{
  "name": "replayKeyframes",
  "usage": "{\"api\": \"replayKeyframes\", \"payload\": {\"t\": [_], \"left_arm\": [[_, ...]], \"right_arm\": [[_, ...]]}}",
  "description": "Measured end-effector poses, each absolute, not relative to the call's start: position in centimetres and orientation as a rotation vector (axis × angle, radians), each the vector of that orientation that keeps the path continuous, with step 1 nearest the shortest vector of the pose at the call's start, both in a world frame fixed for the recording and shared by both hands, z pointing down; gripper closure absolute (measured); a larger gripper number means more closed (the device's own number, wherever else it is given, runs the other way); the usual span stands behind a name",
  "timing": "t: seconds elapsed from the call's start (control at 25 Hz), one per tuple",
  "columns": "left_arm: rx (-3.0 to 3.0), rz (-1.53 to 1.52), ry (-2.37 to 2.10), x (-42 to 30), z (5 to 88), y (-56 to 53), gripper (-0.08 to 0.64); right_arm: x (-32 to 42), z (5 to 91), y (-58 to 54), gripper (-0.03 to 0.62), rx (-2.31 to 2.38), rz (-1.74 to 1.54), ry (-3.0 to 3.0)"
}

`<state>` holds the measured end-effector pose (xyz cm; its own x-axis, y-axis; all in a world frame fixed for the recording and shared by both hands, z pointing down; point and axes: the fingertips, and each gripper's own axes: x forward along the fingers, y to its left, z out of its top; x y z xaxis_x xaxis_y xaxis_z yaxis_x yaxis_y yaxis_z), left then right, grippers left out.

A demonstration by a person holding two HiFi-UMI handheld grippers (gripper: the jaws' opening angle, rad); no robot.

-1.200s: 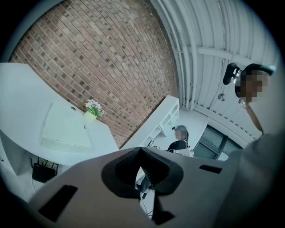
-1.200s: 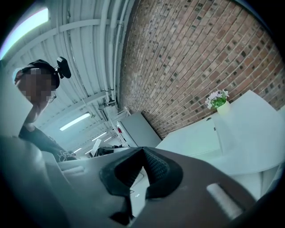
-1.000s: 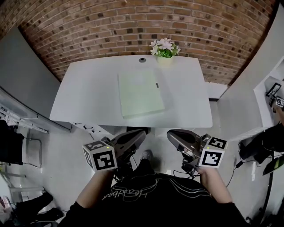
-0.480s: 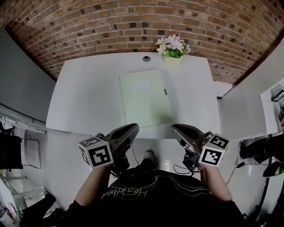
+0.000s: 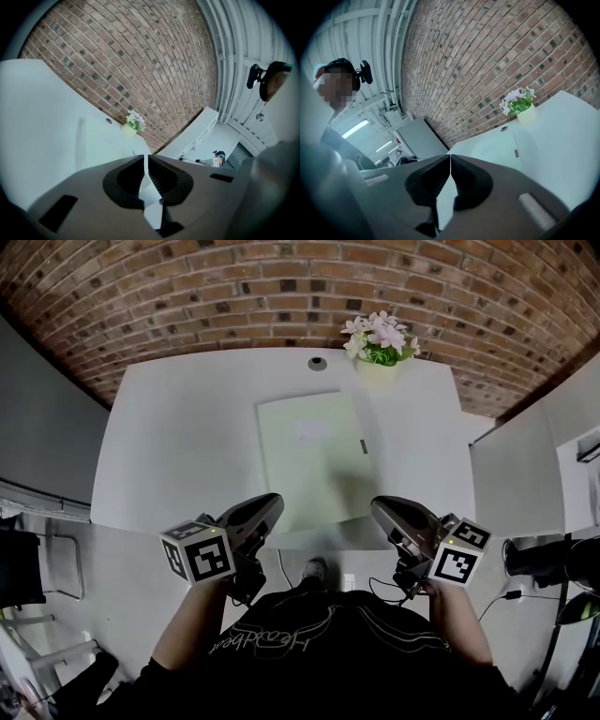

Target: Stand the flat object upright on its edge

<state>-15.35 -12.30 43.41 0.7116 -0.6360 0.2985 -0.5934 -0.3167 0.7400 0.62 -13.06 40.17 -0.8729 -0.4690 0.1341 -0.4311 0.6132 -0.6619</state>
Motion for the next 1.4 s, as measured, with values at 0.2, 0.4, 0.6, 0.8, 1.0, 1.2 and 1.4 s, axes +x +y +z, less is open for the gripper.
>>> {"api": "replayKeyframes", "payload": {"t": [0.2, 0.4, 0.6, 0.8, 1.0, 1.2, 1.4], "left_arm": [[1.969, -0.017, -0.974, -17.0, 45.6, -13.5, 0.538], [1.919, -0.017, -1.006, -18.2, 47.0, -14.9, 0.457], [1.858, 0.002, -1.047, -19.5, 48.3, -16.1, 0.405], [1.772, -0.009, -1.061, -20.4, 50.0, -18.2, 0.359], [1.701, 0.013, -1.133, -21.6, 51.4, -20.0, 0.295], [1.692, 0.096, -1.148, -21.7, 53.0, -21.6, 0.295], [1.648, 0.127, -1.134, -21.7, 55.2, -22.5, 0.295]], "right_arm": [[1.4, 41.8, -15.0, 0.549, -0.849, -1.128, 2.746], [2.4, 43.2, -17.0, 0.532, -0.912, -1.133, 2.769], [2.7, 44.3, -19.3, 0.510, -0.895, -1.180, 2.800], [2.7, 45.5, -22.6, 0.470, -0.908, -1.191, 2.887], [2.5, 48.1, -24.7, 0.440, -0.877, -1.223, 3.035], [2.7, 50.9, -26.7, 0.439, -0.864, -1.367, 3.076], [1.6, 53.0, -28.1, 0.426, -0.790, -1.498, 3.060]]}}
